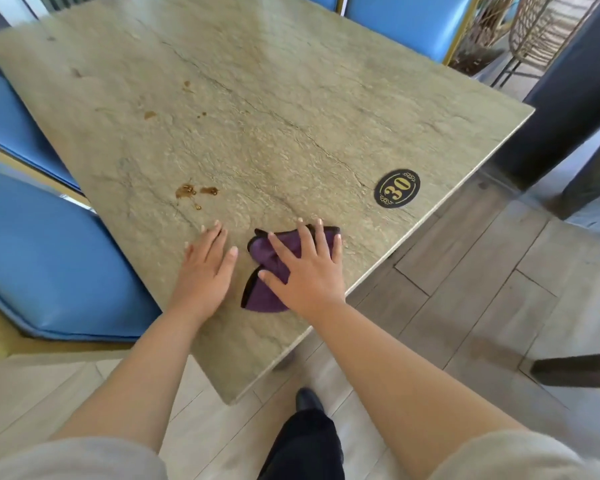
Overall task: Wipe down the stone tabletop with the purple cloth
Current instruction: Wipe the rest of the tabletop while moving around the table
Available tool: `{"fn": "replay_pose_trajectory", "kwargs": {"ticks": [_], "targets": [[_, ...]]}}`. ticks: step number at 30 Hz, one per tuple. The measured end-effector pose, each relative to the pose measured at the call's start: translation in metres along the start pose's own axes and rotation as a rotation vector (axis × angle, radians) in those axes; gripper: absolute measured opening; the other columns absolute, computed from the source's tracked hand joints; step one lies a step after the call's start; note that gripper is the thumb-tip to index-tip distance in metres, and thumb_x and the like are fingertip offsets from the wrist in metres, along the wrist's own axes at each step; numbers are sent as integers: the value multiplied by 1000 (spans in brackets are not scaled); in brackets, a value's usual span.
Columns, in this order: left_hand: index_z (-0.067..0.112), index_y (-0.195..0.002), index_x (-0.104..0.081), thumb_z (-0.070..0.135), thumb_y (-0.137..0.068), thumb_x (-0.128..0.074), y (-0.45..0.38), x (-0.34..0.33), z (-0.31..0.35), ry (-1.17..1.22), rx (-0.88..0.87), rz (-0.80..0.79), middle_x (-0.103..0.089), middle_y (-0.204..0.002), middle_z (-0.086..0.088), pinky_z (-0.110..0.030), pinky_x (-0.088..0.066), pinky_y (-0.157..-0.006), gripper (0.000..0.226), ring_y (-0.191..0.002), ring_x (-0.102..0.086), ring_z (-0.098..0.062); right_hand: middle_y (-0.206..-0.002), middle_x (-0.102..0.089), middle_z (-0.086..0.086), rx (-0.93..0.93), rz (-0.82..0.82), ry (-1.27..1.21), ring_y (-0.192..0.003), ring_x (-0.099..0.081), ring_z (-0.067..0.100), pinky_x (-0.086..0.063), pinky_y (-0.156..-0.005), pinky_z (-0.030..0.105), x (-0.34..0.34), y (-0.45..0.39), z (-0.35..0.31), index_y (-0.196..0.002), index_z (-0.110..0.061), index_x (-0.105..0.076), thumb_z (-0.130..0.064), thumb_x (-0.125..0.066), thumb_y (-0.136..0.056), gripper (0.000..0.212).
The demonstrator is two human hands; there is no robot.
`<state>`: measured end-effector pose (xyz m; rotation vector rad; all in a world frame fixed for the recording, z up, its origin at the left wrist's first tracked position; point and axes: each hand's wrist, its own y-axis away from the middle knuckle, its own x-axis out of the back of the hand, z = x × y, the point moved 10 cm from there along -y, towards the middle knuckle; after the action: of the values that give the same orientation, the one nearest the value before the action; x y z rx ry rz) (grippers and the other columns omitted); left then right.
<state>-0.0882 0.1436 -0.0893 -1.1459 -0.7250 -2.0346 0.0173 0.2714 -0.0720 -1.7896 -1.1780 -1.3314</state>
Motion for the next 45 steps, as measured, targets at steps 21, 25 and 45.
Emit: {"fn": "replay_pose_trajectory", "kwargs": {"ticks": [21, 25, 45], "targets": [[28, -153, -9, 30, -105, -14, -17, -8, -9, 254, 74, -243, 4, -162, 12, -32, 12, -117, 49, -146, 13, -4, -160, -13, 0, -24, 17, 110, -147, 2, 36, 1, -118, 51, -33, 57, -77, -149, -33, -23, -46, -26, -95, 56], [18, -154, -4, 19, -105, -9, -16, -4, -3, 41, -20, -328, 9, -162, 7, -35, 7, -118, 49, -147, 12, -11, -152, -35, -8, 342, -47, 116, -145, -22, 28, -16, -115, 48, -44, 110, -96, -138, -39, -44, -34, -39, -85, 53], [16, -148, -36, 37, -102, -39, -57, 59, -8, -451, -559, -782, -16, -161, -2, -28, -12, -116, 50, -147, -15, -17, -160, -14, -7, -734, 158, 44, -148, -3, 27, -9, -118, 47, -45, 53, -95, -148, -37, -23, -44, -22, -95, 54]]}}
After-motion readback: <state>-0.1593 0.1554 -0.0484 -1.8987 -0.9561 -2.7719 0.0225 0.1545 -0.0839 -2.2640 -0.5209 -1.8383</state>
